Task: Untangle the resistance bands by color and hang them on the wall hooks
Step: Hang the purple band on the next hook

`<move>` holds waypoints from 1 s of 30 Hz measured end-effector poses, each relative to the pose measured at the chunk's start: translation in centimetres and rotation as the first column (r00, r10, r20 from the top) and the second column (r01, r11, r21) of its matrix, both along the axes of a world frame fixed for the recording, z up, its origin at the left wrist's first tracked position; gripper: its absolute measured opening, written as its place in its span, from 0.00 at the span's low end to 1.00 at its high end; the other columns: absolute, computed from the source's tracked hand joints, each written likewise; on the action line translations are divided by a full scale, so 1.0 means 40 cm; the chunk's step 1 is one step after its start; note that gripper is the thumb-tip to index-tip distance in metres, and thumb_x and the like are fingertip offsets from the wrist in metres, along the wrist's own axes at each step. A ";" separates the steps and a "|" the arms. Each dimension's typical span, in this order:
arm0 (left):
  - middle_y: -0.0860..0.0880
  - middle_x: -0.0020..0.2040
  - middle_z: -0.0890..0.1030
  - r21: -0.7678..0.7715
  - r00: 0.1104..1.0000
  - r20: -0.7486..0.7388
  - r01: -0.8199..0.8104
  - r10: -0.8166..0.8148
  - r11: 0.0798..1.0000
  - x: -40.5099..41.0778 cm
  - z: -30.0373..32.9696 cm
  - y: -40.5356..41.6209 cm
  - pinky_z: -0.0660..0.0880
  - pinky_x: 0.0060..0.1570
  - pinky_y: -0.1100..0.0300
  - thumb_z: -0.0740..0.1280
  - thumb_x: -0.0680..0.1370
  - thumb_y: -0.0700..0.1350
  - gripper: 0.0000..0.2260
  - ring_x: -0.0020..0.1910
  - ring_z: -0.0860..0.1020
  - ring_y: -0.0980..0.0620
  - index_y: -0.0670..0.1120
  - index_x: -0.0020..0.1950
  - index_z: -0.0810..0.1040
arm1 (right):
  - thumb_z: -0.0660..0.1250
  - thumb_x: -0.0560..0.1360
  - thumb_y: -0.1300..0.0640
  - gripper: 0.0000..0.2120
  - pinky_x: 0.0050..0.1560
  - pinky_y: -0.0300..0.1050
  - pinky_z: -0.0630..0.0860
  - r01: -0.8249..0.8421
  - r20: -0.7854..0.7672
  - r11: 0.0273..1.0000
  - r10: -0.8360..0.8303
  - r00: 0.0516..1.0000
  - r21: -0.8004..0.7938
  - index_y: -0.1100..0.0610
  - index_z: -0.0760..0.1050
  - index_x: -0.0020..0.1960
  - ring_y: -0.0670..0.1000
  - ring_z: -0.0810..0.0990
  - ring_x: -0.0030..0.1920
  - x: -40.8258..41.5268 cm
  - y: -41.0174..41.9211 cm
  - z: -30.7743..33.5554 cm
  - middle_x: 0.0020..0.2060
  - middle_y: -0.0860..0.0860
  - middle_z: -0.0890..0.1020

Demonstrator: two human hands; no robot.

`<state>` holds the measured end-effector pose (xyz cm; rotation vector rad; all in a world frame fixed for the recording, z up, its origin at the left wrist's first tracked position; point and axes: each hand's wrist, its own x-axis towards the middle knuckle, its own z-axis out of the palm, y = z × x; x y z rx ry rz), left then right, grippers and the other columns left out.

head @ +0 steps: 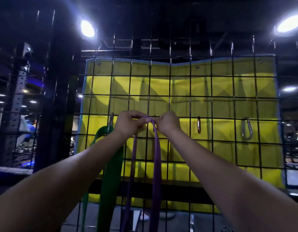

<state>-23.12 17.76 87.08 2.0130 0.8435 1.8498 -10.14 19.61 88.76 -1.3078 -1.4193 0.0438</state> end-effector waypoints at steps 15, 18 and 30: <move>0.46 0.40 0.82 -0.024 0.996 0.004 0.086 -0.086 0.996 0.002 -0.010 0.011 0.77 0.40 0.60 0.73 0.70 0.42 0.02 0.40 0.78 0.49 0.48 0.41 0.82 | 0.72 0.71 0.56 0.10 0.48 0.50 0.80 -0.119 -0.194 0.992 0.124 0.973 0.036 0.63 0.81 0.46 0.58 0.82 0.45 -0.007 -0.009 -0.009 0.43 0.58 0.84; 0.46 0.40 0.82 -0.009 0.996 0.002 0.090 -0.090 0.996 -0.001 -0.008 0.010 0.76 0.38 0.60 0.73 0.70 0.42 0.02 0.39 0.77 0.49 0.48 0.41 0.82 | 0.73 0.70 0.57 0.09 0.48 0.54 0.81 -0.138 -0.300 0.990 0.131 0.945 -0.003 0.63 0.81 0.46 0.58 0.83 0.44 -0.010 -0.015 -0.002 0.43 0.58 0.84; 0.45 0.42 0.83 0.042 0.995 -0.100 0.010 -0.006 0.999 -0.011 0.002 0.021 0.79 0.45 0.51 0.72 0.72 0.45 0.05 0.40 0.80 0.48 0.45 0.45 0.83 | 0.77 0.66 0.58 0.16 0.46 0.53 0.82 -0.153 -0.397 0.987 0.125 0.909 -0.040 0.65 0.78 0.48 0.57 0.84 0.41 -0.011 -0.027 0.018 0.42 0.59 0.83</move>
